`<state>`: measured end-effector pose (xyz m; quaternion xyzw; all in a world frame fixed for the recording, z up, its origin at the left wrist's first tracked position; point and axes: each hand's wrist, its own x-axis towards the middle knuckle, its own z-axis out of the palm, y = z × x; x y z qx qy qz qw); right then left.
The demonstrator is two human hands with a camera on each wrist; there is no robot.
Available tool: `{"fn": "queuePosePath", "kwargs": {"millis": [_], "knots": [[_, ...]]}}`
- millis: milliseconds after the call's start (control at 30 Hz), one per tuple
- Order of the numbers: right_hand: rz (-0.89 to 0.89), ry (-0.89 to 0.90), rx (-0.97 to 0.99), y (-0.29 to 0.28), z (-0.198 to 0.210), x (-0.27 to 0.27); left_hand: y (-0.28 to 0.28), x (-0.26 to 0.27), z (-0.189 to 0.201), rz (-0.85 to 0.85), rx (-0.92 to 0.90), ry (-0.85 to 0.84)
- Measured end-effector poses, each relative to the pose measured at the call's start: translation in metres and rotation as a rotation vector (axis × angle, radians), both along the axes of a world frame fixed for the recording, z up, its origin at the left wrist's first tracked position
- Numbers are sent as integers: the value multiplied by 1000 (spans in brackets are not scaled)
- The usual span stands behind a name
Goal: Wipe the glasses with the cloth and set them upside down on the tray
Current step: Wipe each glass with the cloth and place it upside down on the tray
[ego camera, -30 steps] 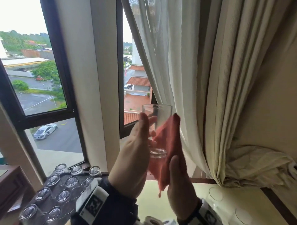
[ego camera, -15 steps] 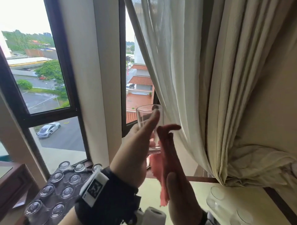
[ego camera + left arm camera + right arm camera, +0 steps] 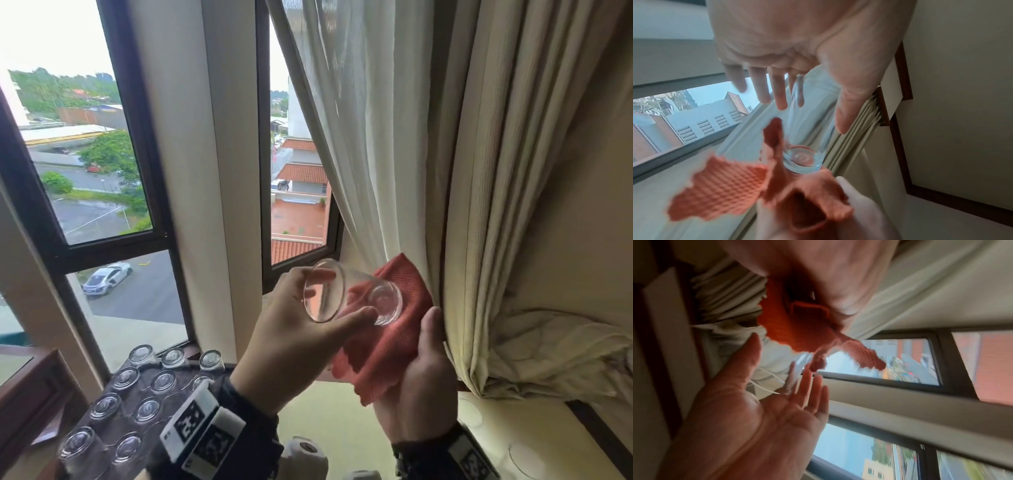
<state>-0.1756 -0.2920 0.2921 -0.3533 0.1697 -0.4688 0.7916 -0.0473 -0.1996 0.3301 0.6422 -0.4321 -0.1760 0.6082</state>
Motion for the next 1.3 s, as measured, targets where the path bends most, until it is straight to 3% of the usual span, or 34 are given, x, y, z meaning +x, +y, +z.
{"fn": "queuePosePath", "kwargs": {"millis": [33,67,167,233,367,467,567,633,700,800,867,933,1000,1133,1233,1300], "knots": [[-57,36,-19,3,5,-1,2,2,0,-1,17,-3],[-148,119,-168,2,3,-2,3,5,-1,-13,17,20],[-145,359,-551,3,16,-7,7,9,-5,-77,-34,77],[-88,231,-516,-1,35,-6,10,9,-7,-103,-69,65],[-43,196,-743,-16,50,-17,14,9,-10,-174,-77,-19],[-245,363,-741,-22,42,-22,12,11,-16,-192,-93,-10],[-171,453,-538,-24,22,-24,8,12,-22,-182,-123,75],[-138,467,-513,-14,11,-20,4,13,-23,-151,-148,126],[-195,485,-670,-5,1,-15,0,14,-25,-122,-146,131],[-349,539,-1148,-3,12,-12,0,15,-27,-99,-131,97],[-371,544,-1274,-13,24,-12,3,13,-28,-123,-113,41],[-384,517,-1194,-20,32,-13,4,12,-29,-169,-119,52],[-381,482,-959,-23,37,-16,4,12,-32,-201,-144,101],[-144,479,-495,-27,15,-24,1,13,-41,-166,-182,206],[-177,454,-550,-10,-8,-16,-4,17,-44,-101,-208,267],[-283,504,-828,-2,-17,-8,-5,19,-43,-84,-199,233]]}}
